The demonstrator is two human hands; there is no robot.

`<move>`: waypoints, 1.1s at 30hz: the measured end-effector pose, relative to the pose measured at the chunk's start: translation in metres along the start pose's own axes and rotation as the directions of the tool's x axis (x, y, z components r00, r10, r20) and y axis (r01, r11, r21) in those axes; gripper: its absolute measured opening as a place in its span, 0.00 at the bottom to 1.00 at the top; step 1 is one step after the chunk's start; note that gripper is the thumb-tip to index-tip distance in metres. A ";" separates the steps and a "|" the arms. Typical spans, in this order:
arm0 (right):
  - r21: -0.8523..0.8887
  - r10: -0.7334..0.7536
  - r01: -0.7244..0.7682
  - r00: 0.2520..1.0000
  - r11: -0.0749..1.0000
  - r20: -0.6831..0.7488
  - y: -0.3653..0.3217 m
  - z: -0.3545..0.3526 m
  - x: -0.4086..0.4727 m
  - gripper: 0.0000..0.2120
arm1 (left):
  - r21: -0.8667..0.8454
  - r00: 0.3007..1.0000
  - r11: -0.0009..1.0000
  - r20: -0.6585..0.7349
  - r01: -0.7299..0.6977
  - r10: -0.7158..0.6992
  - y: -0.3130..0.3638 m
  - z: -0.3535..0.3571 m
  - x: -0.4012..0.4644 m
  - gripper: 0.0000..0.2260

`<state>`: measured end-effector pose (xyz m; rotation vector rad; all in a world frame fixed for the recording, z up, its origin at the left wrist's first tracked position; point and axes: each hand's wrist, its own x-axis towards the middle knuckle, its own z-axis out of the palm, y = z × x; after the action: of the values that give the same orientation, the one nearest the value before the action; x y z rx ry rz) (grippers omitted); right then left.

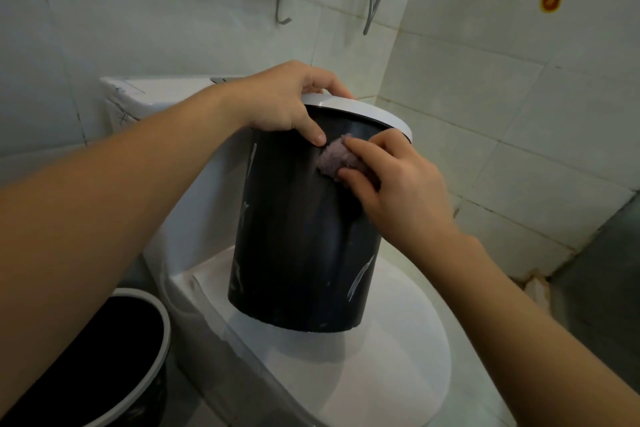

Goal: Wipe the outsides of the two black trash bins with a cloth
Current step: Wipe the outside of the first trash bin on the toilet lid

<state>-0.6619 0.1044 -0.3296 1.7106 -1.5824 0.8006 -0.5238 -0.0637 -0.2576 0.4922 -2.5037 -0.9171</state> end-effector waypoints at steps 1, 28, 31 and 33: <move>-0.013 -0.013 0.013 1.000 1.000 0.007 0.000 0.000 0.002 0.17 | 0.003 1.000 1.000 0.001 -0.001 0.001 0.000 0.000 -0.001 0.27; 0.030 -0.019 0.017 0.999 0.999 0.040 0.027 -0.003 -0.041 0.18 | -0.020 1.000 1.000 -0.005 0.001 -0.001 0.004 0.002 -0.001 0.26; 0.088 -0.154 0.143 0.980 0.986 0.129 0.020 -0.002 -0.073 0.17 | -0.027 1.000 1.000 -0.010 0.003 -0.003 0.003 0.001 -0.001 0.26; 0.107 -0.223 0.206 0.957 0.973 0.187 0.019 -0.003 -0.086 0.16 | -0.031 1.000 1.000 -0.007 0.004 -0.004 0.002 0.000 -0.002 0.26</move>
<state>-0.6873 0.1567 -0.3964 2.0380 -1.4728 0.6126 -0.5225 -0.0607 -0.2569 0.4896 -2.4792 -0.9525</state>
